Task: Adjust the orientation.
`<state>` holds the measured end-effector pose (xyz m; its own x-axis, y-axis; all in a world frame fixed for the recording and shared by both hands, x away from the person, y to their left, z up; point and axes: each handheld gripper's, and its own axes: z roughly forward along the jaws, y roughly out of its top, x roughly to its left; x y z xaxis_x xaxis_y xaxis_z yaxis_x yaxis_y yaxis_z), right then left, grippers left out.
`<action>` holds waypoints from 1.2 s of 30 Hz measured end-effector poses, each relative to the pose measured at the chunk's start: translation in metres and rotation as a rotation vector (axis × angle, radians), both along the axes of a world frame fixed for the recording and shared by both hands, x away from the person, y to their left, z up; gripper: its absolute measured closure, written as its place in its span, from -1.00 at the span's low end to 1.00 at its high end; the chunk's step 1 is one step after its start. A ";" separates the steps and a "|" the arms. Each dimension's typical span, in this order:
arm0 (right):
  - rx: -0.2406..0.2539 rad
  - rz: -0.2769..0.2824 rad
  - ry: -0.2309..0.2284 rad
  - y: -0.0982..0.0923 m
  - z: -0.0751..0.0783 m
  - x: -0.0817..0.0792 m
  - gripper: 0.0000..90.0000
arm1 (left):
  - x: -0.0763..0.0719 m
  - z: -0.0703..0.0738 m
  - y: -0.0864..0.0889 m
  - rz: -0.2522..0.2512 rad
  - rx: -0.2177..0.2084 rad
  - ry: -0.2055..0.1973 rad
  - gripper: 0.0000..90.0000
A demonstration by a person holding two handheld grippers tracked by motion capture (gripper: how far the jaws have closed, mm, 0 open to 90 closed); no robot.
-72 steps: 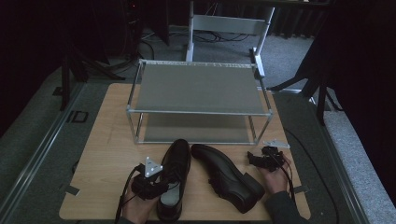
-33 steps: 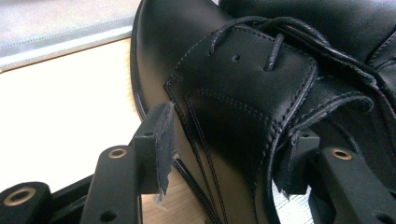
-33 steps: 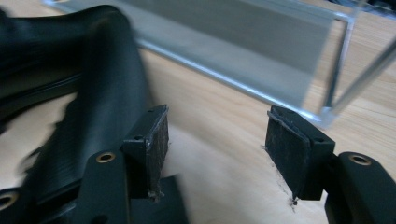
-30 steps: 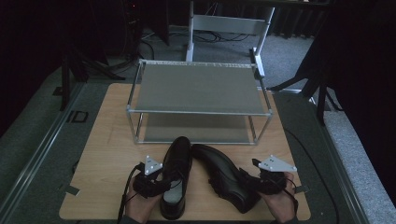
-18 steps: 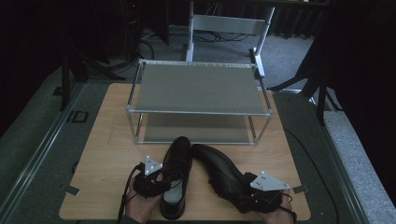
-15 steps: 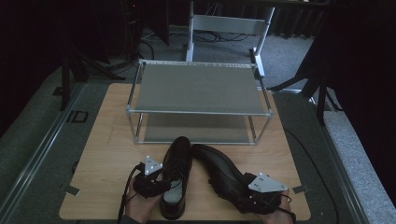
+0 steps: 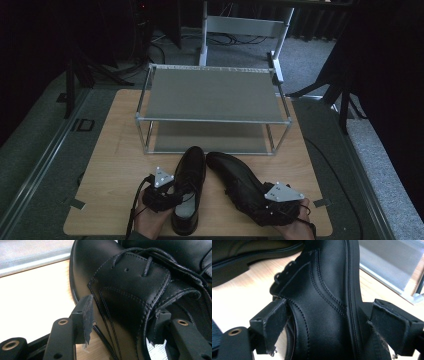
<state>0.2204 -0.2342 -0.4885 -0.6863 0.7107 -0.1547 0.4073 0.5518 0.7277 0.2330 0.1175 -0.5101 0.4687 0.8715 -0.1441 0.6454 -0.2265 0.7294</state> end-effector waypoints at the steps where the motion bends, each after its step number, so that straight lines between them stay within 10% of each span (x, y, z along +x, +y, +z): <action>1: 0.002 -0.002 0.005 -0.001 0.000 0.002 -0.73 | 0.000 0.000 0.000 0.000 0.000 0.000 0.05; 9: 0.068 -0.011 0.054 -0.013 0.002 0.015 -0.71 | 0.000 0.000 0.000 -0.002 -0.003 0.003 0.05; 14: -0.031 -0.038 0.022 -0.010 0.000 0.018 -0.64 | 0.000 0.000 0.000 -0.002 -0.005 0.004 0.05; 36: -0.088 -0.088 -0.073 -0.015 0.010 0.033 0.68 | 0.001 -0.001 0.001 -0.005 -0.011 0.009 0.05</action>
<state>0.2530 -0.2495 -0.4784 -0.6066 0.7492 -0.2661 0.4046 0.5790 0.7078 0.2339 0.1181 -0.5110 0.4721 0.8673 -0.1581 0.6506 -0.2217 0.7264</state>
